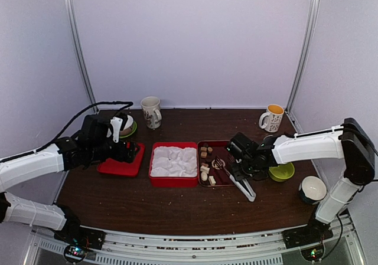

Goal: Pack the chocolate
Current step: Place the clamp on the plate, then pick up the clamp from the plate.

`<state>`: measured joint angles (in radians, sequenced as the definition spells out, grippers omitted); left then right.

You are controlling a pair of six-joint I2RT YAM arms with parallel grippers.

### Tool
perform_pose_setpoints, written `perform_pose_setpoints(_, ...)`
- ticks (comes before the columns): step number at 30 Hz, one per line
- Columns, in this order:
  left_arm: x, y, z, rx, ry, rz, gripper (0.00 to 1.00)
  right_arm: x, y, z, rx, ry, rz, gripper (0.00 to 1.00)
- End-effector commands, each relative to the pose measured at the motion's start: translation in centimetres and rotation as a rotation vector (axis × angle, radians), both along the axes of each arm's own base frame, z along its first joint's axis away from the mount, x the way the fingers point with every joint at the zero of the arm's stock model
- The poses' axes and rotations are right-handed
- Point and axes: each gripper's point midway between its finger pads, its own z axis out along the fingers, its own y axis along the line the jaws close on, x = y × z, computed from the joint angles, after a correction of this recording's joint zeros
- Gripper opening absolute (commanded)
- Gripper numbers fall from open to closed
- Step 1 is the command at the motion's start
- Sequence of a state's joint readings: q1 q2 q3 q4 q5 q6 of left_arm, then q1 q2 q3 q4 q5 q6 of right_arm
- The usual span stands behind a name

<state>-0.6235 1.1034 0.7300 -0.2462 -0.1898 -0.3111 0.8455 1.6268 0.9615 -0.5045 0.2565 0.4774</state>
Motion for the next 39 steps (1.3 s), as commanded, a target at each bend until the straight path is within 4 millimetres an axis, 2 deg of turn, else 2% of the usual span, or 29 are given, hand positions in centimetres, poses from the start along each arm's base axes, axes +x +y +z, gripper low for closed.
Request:
perform_pose_setpoints(1, 0.4, -0.2, 1.5, -0.032, -0.032, 0.015, 0.96, 0.3, 0.4, -0.6, -0.005, 0.013, 0.010, 0.06)
perform_pose_setpoints(7, 0.6, -0.5, 1.7, -0.033, -0.031, 0.009, 0.96, 0.4, 0.1, -1.2, -0.026, 0.017, -0.004, 0.12)
perform_pose_setpoints(10, 0.6, -0.5, 1.8, -0.036, -0.034, 0.009, 0.96, 0.5, 0.1, -0.8, -0.022, 0.005, -0.006, 0.19)
perform_pose_setpoints(21, 0.6, -0.1, 2.3, -0.032, -0.056, 0.019, 0.96, 1.0, -0.8, 2.5, -0.003, -0.096, -0.021, 0.34)
perform_pose_setpoints(26, 0.7, 0.0, 2.6, -0.024, -0.064, 0.021, 0.96, 1.0, -0.9, 3.8, 0.034, -0.134, -0.018, 0.35)
perform_pose_setpoints(29, 0.7, 0.0, 2.8, -0.024, -0.072, 0.020, 0.96, 0.7, -0.4, 4.7, 0.109, -0.169, 0.011, 0.38)
perform_pose_setpoints(33, 0.7, 0.0, 2.8, -0.020, -0.075, 0.017, 0.97, 0.2, 0.2, 6.2, 0.223, -0.225, 0.040, 0.53)
perform_pose_setpoints(36, 0.7, 0.0, 2.8, -0.022, -0.075, 0.018, 0.97, -0.5, 1.0, 6.2, 0.286, -0.216, 0.081, 0.83)
perform_pose_setpoints(38, 0.8, 0.0, 2.8, -0.024, -0.073, 0.018, 0.97, -1.0, 1.3, 5.4, 0.290, -0.172, 0.087, 0.94)
perform_pose_setpoints(39, 0.8, -0.1, 2.8, -0.025, -0.073, 0.017, 0.97, -1.2, 1.3, 4.8, 0.284, -0.148, 0.084, 0.96)
